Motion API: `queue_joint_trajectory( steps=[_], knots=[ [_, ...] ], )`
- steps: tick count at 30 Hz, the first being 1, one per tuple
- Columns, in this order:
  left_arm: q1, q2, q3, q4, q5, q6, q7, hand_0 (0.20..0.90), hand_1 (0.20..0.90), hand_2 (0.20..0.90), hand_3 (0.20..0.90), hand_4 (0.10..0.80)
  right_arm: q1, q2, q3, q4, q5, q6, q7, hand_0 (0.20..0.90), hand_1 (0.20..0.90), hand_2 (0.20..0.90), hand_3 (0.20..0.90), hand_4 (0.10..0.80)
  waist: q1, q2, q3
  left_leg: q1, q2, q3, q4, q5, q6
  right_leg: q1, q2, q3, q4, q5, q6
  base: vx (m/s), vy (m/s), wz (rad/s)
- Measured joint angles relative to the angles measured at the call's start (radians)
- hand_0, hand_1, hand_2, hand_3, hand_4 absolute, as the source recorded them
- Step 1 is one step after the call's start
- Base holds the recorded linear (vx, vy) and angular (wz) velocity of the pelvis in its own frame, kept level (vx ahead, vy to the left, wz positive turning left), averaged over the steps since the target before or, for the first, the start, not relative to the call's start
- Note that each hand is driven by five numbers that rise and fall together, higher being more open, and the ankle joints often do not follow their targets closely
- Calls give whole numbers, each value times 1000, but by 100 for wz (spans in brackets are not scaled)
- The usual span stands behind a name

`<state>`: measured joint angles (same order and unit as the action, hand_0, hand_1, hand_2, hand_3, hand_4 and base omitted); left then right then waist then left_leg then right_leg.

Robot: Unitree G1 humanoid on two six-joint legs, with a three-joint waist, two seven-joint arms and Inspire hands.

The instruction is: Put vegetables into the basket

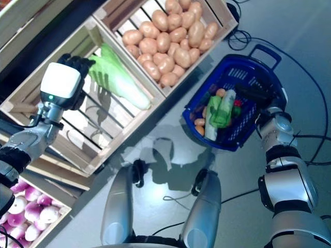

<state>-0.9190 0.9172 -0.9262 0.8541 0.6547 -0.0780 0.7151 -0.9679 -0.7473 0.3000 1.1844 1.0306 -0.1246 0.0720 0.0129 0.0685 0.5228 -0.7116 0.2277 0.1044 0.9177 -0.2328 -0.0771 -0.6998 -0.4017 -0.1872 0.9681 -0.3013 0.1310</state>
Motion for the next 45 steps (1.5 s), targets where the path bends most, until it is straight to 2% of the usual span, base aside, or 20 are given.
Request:
queue_joint_trajectory(
  steps=[3,13,24,29,36,45],
  knots=[
    [-29,-23,-52,71,21,-7,-4,900,900,900,900,800,-16,0,27,31,2,1,1,900,900,900,900,800,-17,0,0,-6,8,19,15,-11,-2,-26,3,21,14,0,0,-14,93,-16],
    [-74,-44,-80,141,16,-25,-10,900,900,900,900,800,-19,-6,32,51,7,7,23,900,900,900,900,800,-51,0,0,-34,27,36,34,-19,-6,-84,19,50,39,-3,-4,-10,31,-8],
    [-89,-59,-91,169,22,-52,9,900,900,900,900,800,-20,-13,32,64,41,7,39,900,900,900,900,800,-51,0,0,-88,34,37,70,-25,-5,-147,24,67,70,-5,-10,-4,0,-1],
    [-120,-83,-144,175,41,-54,4,900,900,900,900,800,-21,-13,39,65,43,8,52,900,900,900,900,800,-50,0,0,-117,40,36,101,-38,-2,-173,24,74,88,-5,-9,-7,-7,-2],
    [-135,-84,-166,176,60,-49,-6,900,900,900,900,800,-22,-13,44,66,47,7,63,900,900,900,900,800,-50,0,0,-140,51,35,123,-46,1,-199,32,81,106,-7,-11,-9,-7,-3],
    [-223,-97,-216,178,132,-48,-41,900,900,900,900,800,-28,-12,65,65,78,7,70,900,900,900,900,800,-53,-1,1,-187,65,33,169,-62,2,-247,41,94,135,-8,-12,2,-5,-3]
  ],
)
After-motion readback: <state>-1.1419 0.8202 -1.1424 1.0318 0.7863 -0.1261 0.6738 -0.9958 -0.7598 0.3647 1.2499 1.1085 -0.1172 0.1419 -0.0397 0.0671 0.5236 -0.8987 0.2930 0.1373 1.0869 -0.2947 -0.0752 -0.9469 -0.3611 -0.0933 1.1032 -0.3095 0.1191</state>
